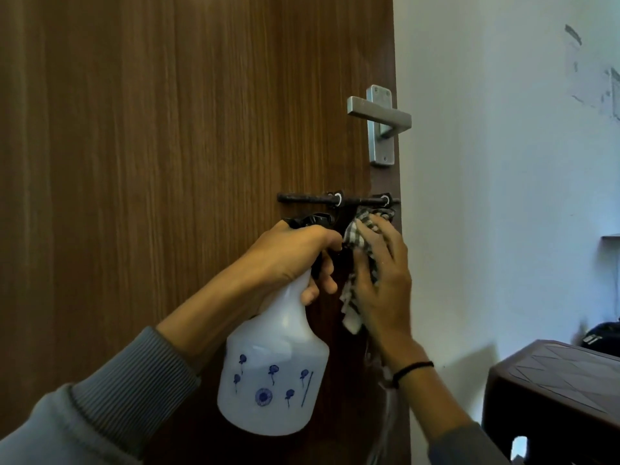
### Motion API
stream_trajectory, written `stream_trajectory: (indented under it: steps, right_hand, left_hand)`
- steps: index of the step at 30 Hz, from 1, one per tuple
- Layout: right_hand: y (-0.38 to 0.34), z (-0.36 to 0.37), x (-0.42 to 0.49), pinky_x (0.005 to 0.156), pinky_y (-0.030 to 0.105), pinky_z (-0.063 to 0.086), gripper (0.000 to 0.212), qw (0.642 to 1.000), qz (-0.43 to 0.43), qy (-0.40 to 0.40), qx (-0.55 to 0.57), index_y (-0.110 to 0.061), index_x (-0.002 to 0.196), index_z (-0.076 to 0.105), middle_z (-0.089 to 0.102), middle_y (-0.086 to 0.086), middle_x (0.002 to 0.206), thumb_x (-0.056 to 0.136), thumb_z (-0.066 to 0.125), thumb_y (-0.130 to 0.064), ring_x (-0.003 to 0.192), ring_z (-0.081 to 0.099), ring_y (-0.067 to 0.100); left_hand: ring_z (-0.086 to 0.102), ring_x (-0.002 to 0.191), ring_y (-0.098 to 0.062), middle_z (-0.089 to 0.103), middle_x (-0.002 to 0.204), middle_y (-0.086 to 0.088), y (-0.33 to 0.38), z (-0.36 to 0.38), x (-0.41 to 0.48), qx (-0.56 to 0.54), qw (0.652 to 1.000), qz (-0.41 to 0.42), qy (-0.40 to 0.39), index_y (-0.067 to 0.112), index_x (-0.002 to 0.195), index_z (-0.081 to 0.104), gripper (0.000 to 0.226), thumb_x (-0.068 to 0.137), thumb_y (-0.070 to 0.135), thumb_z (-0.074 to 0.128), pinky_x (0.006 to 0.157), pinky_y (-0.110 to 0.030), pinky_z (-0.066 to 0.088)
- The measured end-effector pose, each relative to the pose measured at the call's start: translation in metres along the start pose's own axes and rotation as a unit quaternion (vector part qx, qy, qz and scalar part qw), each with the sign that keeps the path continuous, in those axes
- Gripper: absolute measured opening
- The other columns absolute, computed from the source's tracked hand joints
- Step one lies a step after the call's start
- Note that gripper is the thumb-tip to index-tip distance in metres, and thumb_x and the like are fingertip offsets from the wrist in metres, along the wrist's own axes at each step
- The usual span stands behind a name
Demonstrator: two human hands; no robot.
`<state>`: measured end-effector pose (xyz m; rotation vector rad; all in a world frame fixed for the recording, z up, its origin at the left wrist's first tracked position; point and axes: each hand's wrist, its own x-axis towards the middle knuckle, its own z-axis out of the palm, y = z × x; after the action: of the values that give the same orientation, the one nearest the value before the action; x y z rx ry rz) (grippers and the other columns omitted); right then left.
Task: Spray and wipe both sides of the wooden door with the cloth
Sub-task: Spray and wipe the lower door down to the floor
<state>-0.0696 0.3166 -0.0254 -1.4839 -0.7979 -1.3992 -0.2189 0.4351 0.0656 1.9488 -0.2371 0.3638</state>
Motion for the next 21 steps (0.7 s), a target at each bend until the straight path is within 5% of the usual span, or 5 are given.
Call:
stream_trajectory:
  steps: [2,7,14,21]
  right_hand:
    - [0.018,-0.008,0.002,0.119,0.036,0.036,0.041,0.999,-0.028,-0.018,-0.002,-0.013,0.144,0.053,0.043,0.003,0.154,0.104,0.048,-0.017,0.146,0.037,0.019]
    - [-0.002,-0.002,0.002,0.122,0.034,0.031,0.044,0.984,0.132,0.025,0.120,-0.046,0.143,0.041,0.039,-0.011,0.159,0.106,0.049,-0.023,0.147,0.033,0.002]
    - [-0.020,0.015,-0.034,0.118,0.043,0.037,0.056,0.951,0.268,0.112,0.110,-0.034,0.156,0.034,0.039,-0.009,0.159,0.104,0.034,-0.054,0.145,0.037,0.006]
    - [-0.028,0.015,-0.019,0.113,0.049,0.042,0.051,0.933,0.331,0.097,0.106,-0.041,0.156,0.025,0.039,-0.003,0.159,0.106,0.030,-0.051,0.142,0.042,0.018]
  left_hand:
    - [0.042,0.029,-0.019,0.065,0.068,-0.023,0.000,-0.001,0.001,0.006,1.000,-0.005,-0.002,0.002,0.070,0.059,0.030,0.096,0.017,0.058,0.038,-0.026,0.037]
    - [0.041,0.029,-0.017,0.065,0.066,-0.020,-0.001,-0.005,0.002,-0.002,1.000,-0.017,-0.010,0.004,0.069,0.058,0.032,0.096,0.019,0.058,0.038,-0.026,0.039]
    - [0.044,0.031,-0.016,0.067,0.066,-0.018,-0.004,-0.006,0.002,-0.005,1.000,0.003,0.000,0.004,0.073,0.060,0.029,0.096,0.021,0.059,0.040,-0.027,0.041]
    - [0.046,0.033,-0.016,0.067,0.067,-0.017,-0.007,-0.006,0.000,0.007,1.000,0.005,0.002,0.004,0.074,0.061,0.029,0.097,0.022,0.058,0.043,-0.027,0.042]
